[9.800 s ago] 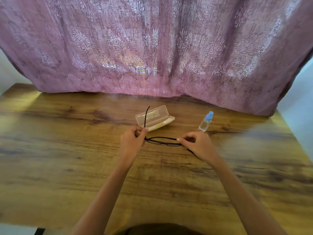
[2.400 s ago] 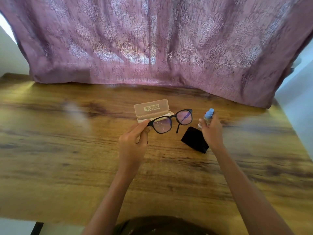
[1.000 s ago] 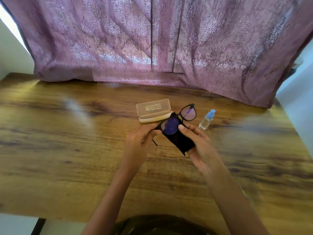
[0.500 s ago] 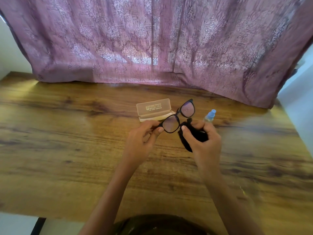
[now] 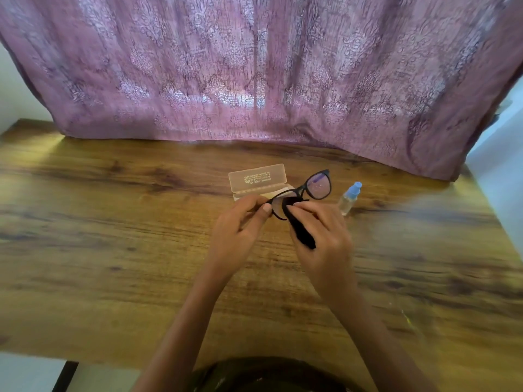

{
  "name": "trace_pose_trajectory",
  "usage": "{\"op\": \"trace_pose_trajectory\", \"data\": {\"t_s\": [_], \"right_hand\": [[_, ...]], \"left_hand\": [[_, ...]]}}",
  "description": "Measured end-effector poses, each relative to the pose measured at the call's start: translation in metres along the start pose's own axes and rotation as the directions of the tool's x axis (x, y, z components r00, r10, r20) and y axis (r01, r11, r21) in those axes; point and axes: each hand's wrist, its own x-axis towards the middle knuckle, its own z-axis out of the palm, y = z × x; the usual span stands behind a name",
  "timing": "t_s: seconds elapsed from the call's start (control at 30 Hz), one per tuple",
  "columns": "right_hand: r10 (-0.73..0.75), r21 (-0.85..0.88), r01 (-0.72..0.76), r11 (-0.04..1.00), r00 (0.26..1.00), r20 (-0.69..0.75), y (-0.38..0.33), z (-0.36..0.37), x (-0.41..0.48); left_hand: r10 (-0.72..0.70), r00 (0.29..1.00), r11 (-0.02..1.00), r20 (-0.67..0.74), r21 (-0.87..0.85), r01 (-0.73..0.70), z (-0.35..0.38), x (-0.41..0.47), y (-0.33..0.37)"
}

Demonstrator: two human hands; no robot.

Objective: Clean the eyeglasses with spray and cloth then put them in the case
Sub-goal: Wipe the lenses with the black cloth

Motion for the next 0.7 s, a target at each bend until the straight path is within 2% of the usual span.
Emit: {"op": "trace_pose_trajectory", "data": {"t_s": [0.1,0.3,0.5,0.7], "right_hand": [[-0.043,-0.055,0.045,0.997,0.999,0.029,-0.001,0.003,-0.003],[0.077,-0.041,-0.078,0.996,0.997,-0.004,0.003,0.0,0.007],[0.0,-0.023,0.001,1.0,0.997,0.075,-0.002,0.007,0.0],[0.137,0.004,-0.137,0.991,0.991,-0.007,-0.003,0.01,0.008]], "left_hand": [[-0.011,1.0,0.999,-0.011,0.031,0.011,0.001,0.0,0.0],[0.001,0.999,0.998,-0.038,0.062,0.001,0.004,-0.001,0.003],[0.003,1.0,0.998,-0.006,0.07,-0.003,0.008,0.0,0.003],[0.009,1.0,0.997,0.007,0.083,-0.01,0.008,-0.001,0.003]]}}
